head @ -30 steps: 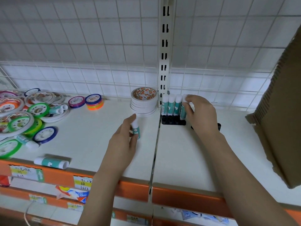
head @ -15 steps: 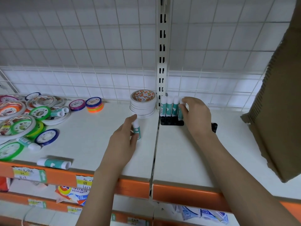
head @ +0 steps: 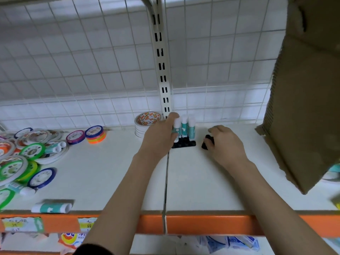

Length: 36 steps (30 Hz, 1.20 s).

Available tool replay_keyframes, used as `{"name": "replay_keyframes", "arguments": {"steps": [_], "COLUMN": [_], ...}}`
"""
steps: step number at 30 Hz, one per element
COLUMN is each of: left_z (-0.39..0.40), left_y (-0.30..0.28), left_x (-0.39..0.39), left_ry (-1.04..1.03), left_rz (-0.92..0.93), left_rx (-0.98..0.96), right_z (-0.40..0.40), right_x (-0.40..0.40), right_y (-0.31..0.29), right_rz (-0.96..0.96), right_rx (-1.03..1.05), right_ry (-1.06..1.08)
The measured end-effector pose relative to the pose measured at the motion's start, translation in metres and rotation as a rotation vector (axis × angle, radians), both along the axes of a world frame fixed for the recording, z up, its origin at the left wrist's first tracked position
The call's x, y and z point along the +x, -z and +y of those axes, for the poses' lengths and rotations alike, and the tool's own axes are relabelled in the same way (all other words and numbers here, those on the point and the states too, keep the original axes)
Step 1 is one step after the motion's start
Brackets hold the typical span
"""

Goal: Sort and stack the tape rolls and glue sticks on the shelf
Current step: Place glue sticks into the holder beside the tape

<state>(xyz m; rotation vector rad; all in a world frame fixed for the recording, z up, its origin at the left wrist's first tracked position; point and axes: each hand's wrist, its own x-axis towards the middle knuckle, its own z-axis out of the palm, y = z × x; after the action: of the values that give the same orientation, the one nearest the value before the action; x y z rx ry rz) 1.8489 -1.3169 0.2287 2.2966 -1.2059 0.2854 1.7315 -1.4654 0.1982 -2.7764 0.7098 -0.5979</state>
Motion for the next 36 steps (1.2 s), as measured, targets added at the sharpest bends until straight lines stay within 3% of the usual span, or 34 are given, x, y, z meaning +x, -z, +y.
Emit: {"name": "replay_keyframes", "arguments": {"steps": [6, 13, 30, 36], "left_z": [-0.030, -0.033, -0.032, -0.027], "left_y": [0.001, 0.010, 0.028, 0.031], "left_x": [0.008, 0.014, 0.006, 0.016], "left_ry": [-0.084, -0.072, -0.100, 0.046], "left_rz": [-0.218, -0.297, -0.267, -0.103], "left_rx": [0.153, 0.061, 0.209, 0.126], "right_z": [0.003, 0.003, 0.005, 0.003], "right_x": [-0.008, -0.005, 0.000, 0.004], "right_y": [0.015, 0.018, 0.021, 0.028], "right_rz": [0.106, 0.114, 0.059, -0.035], "right_rx": [0.050, 0.062, 0.034, 0.046], "right_ry": [0.035, 0.032, 0.004, -0.032]}}
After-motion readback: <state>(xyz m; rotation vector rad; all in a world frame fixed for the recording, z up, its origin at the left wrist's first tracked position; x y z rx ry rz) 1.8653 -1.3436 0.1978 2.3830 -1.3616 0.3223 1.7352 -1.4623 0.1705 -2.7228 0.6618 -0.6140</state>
